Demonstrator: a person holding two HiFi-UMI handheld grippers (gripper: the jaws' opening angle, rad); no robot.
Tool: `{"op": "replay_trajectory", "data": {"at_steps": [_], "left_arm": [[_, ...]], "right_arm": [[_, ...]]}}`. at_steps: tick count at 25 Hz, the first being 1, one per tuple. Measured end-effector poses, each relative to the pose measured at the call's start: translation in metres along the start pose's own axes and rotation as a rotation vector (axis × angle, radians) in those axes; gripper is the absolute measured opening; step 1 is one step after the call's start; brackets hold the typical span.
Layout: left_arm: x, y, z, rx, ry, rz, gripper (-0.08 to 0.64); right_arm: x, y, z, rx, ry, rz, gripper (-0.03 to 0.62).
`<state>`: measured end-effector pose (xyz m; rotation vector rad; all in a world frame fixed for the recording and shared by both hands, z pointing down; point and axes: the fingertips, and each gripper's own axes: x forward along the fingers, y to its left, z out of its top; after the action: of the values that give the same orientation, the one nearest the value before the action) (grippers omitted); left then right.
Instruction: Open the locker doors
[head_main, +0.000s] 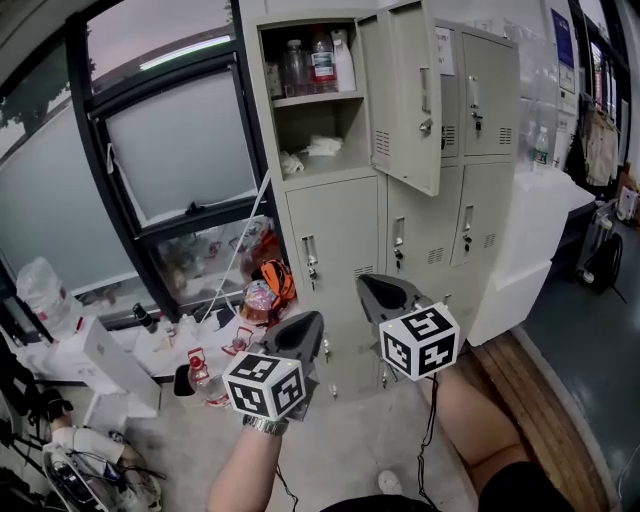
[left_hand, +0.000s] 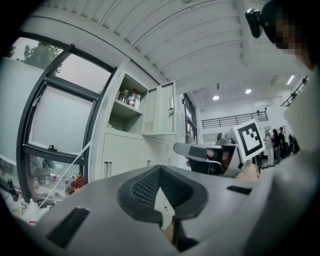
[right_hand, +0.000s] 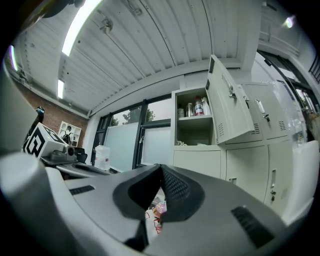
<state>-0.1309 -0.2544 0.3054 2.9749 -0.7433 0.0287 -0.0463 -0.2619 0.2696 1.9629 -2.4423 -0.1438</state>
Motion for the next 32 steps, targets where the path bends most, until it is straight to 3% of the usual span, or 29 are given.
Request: {"op": "replay_trajectory", "data": {"at_steps": [16, 32], "left_arm": [[0.071, 0.044, -0.008, 0.001, -0.006, 0.172, -0.002], [0.088, 0.090, -0.040, -0.024, -0.002, 0.345, -0.002]], "right_arm": [[0.080, -0.052, -0.025, 0.033, -0.001, 0.188, 0.026], [0.162, -0.050, -0.082, 0.081, 0.073, 0.368, 0.054]]}}
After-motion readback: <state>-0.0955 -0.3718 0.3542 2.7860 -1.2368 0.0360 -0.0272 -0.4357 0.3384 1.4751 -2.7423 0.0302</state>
